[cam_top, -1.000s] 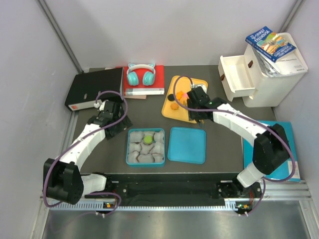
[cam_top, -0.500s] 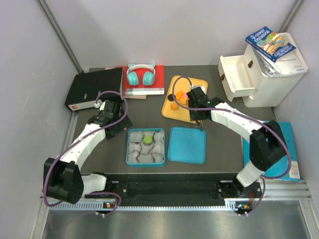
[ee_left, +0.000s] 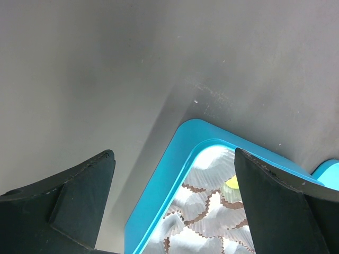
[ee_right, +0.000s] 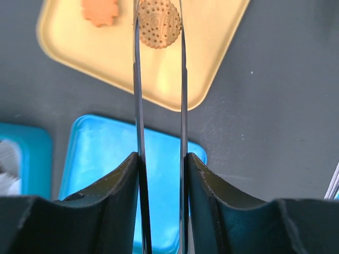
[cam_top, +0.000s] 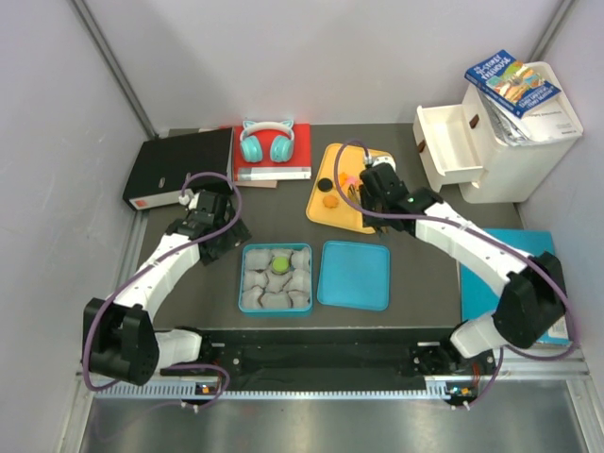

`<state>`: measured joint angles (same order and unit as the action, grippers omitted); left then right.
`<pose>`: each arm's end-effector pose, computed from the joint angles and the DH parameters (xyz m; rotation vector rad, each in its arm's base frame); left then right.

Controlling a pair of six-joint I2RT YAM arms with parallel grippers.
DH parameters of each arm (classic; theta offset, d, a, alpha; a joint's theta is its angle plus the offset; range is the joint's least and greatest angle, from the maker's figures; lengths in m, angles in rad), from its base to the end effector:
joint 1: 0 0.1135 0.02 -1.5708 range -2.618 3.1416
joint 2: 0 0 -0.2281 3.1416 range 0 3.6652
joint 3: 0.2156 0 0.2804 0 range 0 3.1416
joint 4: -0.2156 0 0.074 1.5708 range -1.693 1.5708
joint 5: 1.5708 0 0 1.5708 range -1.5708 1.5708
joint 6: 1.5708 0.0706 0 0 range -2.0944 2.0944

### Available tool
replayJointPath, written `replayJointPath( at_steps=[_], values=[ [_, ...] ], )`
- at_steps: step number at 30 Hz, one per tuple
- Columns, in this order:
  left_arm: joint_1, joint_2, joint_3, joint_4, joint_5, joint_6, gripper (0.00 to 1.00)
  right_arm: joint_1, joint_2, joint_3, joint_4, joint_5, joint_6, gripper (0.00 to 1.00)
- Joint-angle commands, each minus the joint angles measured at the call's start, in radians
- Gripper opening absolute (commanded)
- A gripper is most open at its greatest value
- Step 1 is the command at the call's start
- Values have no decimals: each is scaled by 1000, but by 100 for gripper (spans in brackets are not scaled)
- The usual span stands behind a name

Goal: Pack the cookies

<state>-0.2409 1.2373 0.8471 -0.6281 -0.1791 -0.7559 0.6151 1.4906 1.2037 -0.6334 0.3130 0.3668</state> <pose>0.2912 -0.0586 0.1582 -0.7176 2.4682 -0.1456 0.3122 0.1940 0.2086 -0.1724 2.4241 0.0481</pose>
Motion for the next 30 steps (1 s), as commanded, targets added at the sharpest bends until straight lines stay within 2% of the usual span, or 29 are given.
replayJointPath(
  at_steps=[1,8,14,19,30],
  values=[
    [20,22,3,36,19,4,99,90,-141,0,-3,28,9,33],
    [89,36,6,21,41,-14,98,257,-240,-6,-20,8,40,33],
    [136,53,3,-30,-14,-95,98,457,-205,11,0,-5,47,33],
    [190,41,-31,-13,39,-109,98,525,-148,40,34,-32,31,33],
    [198,50,-37,-5,72,-91,98,591,-4,149,57,-86,-19,33]
  ],
)
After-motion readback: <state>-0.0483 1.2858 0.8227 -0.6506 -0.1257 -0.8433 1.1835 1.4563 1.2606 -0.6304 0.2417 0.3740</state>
